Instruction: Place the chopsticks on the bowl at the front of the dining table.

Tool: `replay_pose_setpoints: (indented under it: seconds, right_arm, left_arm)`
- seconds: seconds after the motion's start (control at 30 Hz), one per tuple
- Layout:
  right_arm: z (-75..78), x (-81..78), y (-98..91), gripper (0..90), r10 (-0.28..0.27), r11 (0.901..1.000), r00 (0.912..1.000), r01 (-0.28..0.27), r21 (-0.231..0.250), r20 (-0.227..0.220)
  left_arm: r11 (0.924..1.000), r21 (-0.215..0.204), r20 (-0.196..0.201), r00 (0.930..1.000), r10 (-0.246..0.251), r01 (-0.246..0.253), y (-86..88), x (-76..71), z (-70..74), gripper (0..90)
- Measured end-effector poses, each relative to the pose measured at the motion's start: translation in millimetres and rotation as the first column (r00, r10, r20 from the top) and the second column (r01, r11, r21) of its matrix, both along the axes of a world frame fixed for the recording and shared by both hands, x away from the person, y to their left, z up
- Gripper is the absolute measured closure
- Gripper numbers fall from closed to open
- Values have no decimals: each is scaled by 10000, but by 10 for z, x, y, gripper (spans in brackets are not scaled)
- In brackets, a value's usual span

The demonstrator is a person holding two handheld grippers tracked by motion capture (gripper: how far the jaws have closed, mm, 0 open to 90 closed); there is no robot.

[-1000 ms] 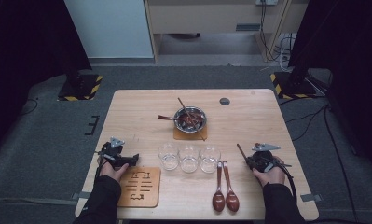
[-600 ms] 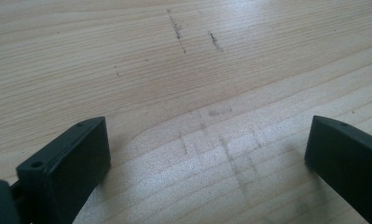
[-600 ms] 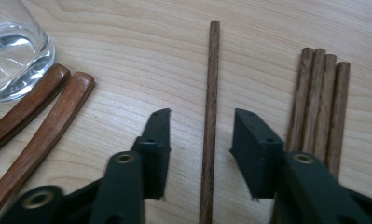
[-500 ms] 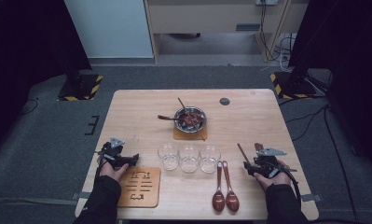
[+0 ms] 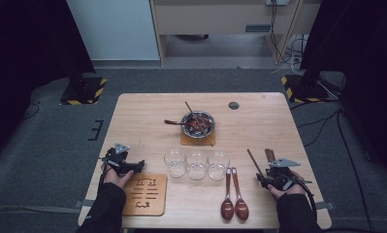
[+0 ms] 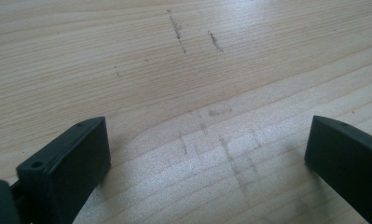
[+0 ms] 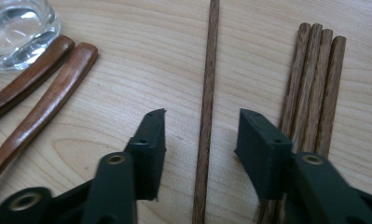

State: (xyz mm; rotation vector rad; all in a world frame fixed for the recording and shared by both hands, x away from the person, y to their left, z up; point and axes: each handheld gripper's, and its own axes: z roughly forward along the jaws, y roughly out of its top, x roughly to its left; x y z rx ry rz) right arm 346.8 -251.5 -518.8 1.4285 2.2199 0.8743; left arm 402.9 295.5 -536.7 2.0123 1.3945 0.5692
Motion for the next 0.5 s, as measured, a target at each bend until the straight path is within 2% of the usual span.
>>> replay_pose_setpoints:
  seconds: [0.1,0.33,0.5]
  right_arm:
    - [-2,-3,20,649,-19,9999,10000,19,-171,-5]
    - [-9,-5,26,737,-46,9996,9999,43,-270,-119]
    - [-14,-6,31,790,-106,9994,9999,104,-334,-43]
  left_arm:
    - [10000,0,-1,10000,-1,1,0,0,0,0]
    - [10000,-1,-1,10000,-1,1,0,0,0,0]
    - [10000,-5,-6,10000,-6,6,0,0,0,0]
